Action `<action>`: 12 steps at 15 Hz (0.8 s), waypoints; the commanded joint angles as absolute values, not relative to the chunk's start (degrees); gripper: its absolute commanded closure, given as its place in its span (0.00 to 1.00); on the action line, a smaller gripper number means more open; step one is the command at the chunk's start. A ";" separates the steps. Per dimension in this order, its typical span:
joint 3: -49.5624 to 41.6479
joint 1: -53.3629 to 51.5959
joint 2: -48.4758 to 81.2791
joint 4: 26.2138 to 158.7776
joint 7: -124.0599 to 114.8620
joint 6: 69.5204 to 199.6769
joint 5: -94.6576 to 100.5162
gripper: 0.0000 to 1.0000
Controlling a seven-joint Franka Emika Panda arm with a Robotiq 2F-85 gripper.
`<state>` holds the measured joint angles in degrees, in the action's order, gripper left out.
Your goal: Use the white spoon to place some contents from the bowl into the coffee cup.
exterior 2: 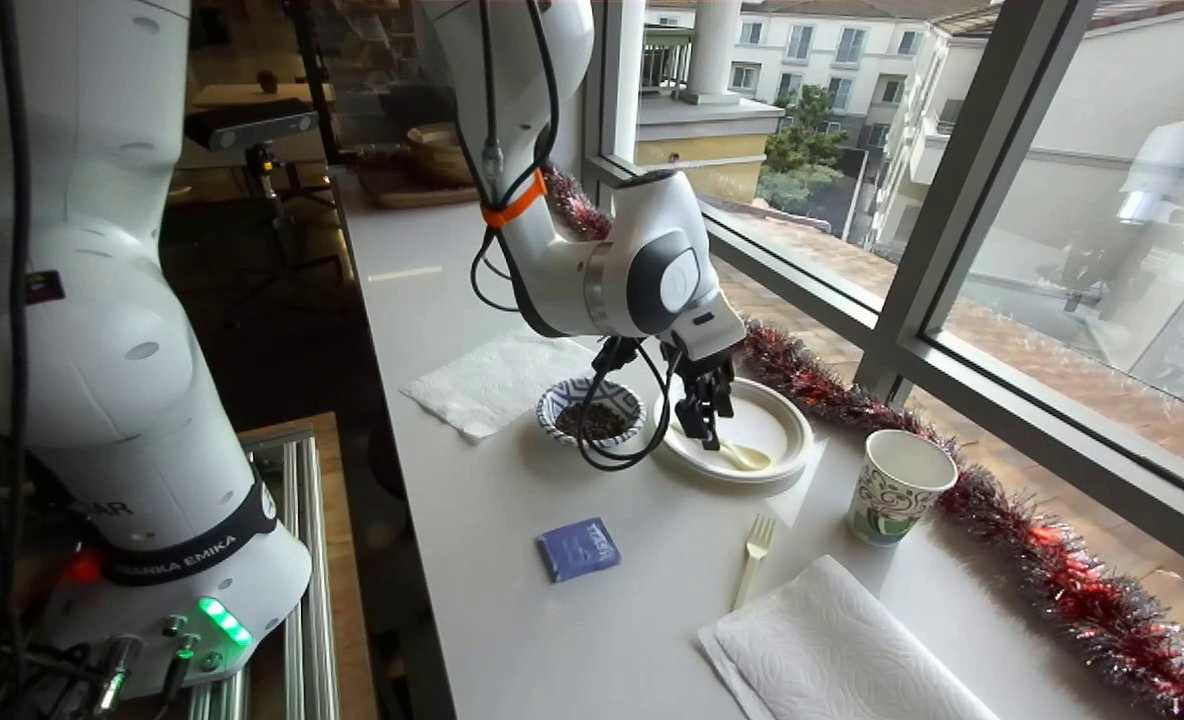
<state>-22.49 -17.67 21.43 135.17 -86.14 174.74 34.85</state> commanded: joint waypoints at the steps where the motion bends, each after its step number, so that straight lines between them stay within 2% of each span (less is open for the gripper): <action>1: -24.83 -19.78 23.65 134.72 -88.44 178.13 35.99 0.64; 4: -25.49 -20.50 24.48 134.82 -88.17 179.30 35.58 0.71; 10: -27.17 -22.47 26.24 134.60 -87.92 180.89 35.21 0.74; 11: -27.59 -22.94 26.47 134.61 -88.01 181.14 35.24 0.82; 12: -28.07 -23.44 26.38 134.72 -88.04 181.46 35.32 0.94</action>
<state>-25.97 -21.29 24.87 135.16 -86.15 179.32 34.85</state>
